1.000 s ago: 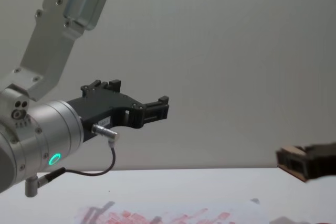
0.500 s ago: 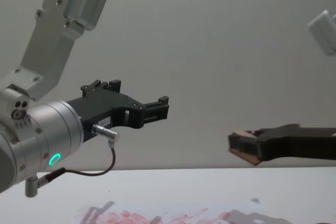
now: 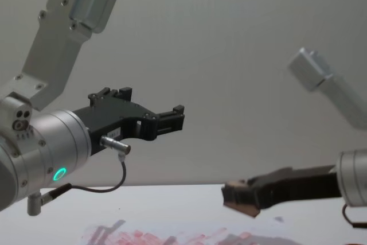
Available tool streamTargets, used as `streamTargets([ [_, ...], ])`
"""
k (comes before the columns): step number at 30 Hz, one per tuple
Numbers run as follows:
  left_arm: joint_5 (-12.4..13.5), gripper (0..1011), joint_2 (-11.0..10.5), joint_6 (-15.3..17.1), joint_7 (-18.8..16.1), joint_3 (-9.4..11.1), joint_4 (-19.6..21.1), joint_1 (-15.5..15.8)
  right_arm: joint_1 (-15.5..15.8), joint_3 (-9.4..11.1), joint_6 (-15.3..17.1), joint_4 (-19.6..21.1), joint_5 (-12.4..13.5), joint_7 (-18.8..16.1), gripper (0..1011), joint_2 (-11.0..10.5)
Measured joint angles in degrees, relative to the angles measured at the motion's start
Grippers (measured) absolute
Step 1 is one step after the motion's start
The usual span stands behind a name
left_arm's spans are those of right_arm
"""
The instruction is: Use the one hand to pick up the stamp and affix it onto the A4 paper.
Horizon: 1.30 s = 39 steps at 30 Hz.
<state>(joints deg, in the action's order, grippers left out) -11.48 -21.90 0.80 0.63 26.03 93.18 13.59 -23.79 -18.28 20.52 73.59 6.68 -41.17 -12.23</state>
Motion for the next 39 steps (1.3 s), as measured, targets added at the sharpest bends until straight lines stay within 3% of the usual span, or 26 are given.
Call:
streamTargets([
  [18,0.0,1001,0.0,0.0,0.0,0.0,0.0,0.0,-1.3,-2.2,4.2,-4.6,-4.4,-3.9,220,0.3],
  [32,0.0,1001,0.0,0.0,0.0,0.0,0.0,0.0,-1.7,-3.1,4.5,-6.5,-4.8,-3.9,219,0.6],
  [39,0.0,1001,0.0,0.0,0.0,0.0,0.0,0.0,-1.9,-3.7,3.0,-7.5,-4.9,-3.3,220,0.9],
])
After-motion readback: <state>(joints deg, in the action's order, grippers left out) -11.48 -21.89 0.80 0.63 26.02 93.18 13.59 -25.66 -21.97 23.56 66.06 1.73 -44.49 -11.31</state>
